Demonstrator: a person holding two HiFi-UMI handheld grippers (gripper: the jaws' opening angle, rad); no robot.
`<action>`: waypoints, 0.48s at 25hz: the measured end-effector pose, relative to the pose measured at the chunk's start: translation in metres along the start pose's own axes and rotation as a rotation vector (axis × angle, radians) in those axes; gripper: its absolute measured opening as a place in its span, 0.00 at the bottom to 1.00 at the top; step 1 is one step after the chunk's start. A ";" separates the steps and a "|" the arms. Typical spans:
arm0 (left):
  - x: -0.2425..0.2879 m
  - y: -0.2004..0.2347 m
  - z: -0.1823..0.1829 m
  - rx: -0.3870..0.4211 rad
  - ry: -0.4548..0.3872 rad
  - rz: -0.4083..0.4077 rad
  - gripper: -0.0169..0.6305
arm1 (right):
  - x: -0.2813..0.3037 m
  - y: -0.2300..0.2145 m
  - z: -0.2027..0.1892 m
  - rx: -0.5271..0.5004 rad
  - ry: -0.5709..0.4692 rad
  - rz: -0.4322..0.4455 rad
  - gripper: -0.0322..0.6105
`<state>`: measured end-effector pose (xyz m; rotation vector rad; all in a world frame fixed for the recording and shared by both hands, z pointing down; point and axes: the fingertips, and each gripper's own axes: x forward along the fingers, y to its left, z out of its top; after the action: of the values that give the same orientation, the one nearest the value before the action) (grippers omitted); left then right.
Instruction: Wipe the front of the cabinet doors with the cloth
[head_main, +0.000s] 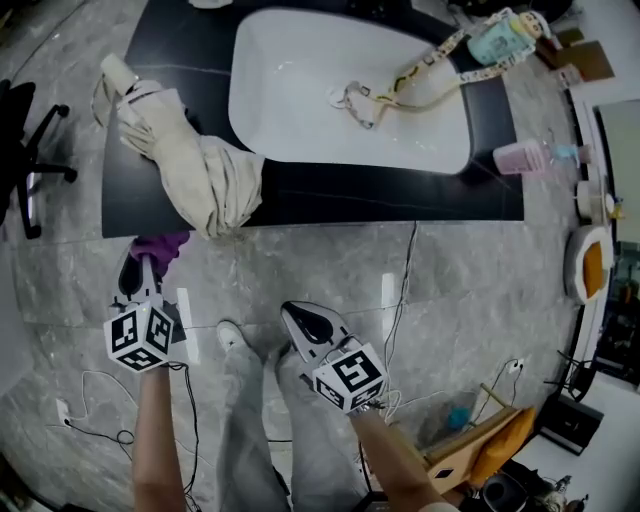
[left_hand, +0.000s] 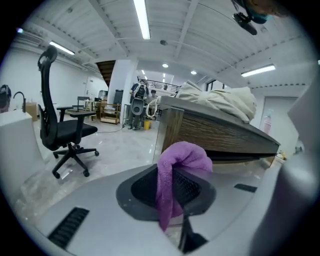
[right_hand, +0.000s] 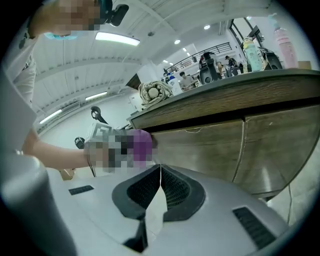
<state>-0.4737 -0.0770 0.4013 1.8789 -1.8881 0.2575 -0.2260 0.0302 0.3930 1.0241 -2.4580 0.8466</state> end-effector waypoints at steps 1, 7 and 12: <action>-0.002 0.000 -0.002 -0.018 -0.002 0.022 0.11 | -0.006 -0.003 -0.002 -0.005 0.004 0.004 0.09; -0.023 -0.061 -0.024 0.010 0.019 -0.014 0.11 | -0.050 -0.034 -0.021 0.017 0.012 0.005 0.09; -0.021 -0.156 -0.061 0.027 0.078 -0.103 0.11 | -0.097 -0.065 -0.036 0.041 0.009 -0.006 0.09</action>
<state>-0.3103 -0.0383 0.4167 1.9478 -1.7398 0.3192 -0.1098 0.0675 0.3965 1.0383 -2.4386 0.9011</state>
